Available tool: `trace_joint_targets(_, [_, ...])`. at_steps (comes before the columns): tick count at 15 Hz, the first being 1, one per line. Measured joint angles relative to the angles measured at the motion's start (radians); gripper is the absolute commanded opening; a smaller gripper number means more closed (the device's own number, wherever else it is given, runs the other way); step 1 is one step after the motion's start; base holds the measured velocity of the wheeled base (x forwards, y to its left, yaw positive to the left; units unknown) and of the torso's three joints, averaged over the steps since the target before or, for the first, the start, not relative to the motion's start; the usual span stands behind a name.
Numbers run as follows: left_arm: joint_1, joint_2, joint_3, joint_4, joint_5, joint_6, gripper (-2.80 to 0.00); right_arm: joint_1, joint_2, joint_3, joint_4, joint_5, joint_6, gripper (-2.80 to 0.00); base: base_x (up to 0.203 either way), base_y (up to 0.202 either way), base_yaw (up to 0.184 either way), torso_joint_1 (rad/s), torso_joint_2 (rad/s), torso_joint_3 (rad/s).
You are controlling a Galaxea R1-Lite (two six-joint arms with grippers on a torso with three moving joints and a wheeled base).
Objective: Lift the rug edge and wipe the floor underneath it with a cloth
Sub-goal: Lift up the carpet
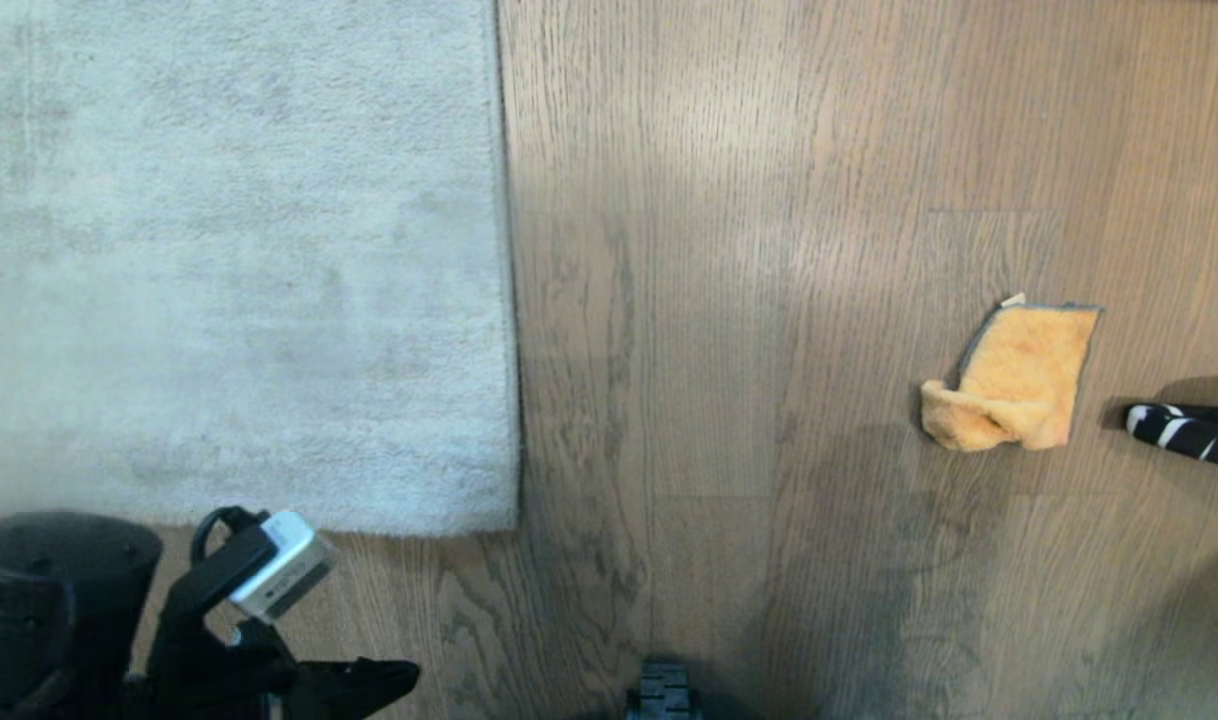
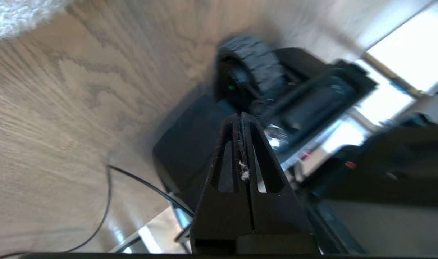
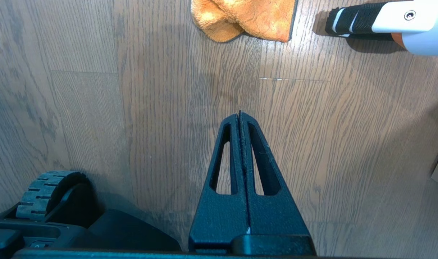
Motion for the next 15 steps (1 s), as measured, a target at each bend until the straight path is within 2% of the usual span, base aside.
trace_joint_targets(3, [-0.004, 0.137, -0.018, -0.086, 0.099, 0.0, -2.8, 0.0, 0.0, 0.0, 0.0, 0.0, 0.0, -2.8, 0.0, 0.0, 0.0, 0.0, 0.0, 0.0])
trace_joint_targets(6, [-0.015, 0.275, -0.056, -0.168, 0.149, 0.0, -2.8, 0.0, 0.0, 0.0, 0.0, 0.0, 0.0, -2.8, 0.0, 0.0, 0.0, 0.0, 0.0, 0.0])
trace_joint_targets(10, [-0.079, 0.43, -0.104, -0.272, 0.275, -0.02, -2.8, 0.0, 0.0, 0.0, 0.0, 0.0, 0.0, -2.8, 0.0, 0.0, 0.0, 0.0, 0.0, 0.0])
trace_joint_targets(13, [-0.127, 0.505, -0.149, -0.279, 0.307, -0.062, -2.8, 0.0, 0.0, 0.0, -0.001, 0.0, 0.0, -2.8, 0.0, 0.0, 0.0, 0.0, 0.0, 0.0])
trace_joint_targets(15, [-0.161, 0.546, -0.169, -0.281, 0.36, -0.062, -2.8, 0.0, 0.0, 0.0, 0.0, 0.0, 0.0, -2.8, 0.0, 0.0, 0.0, 0.0, 0.0, 0.0])
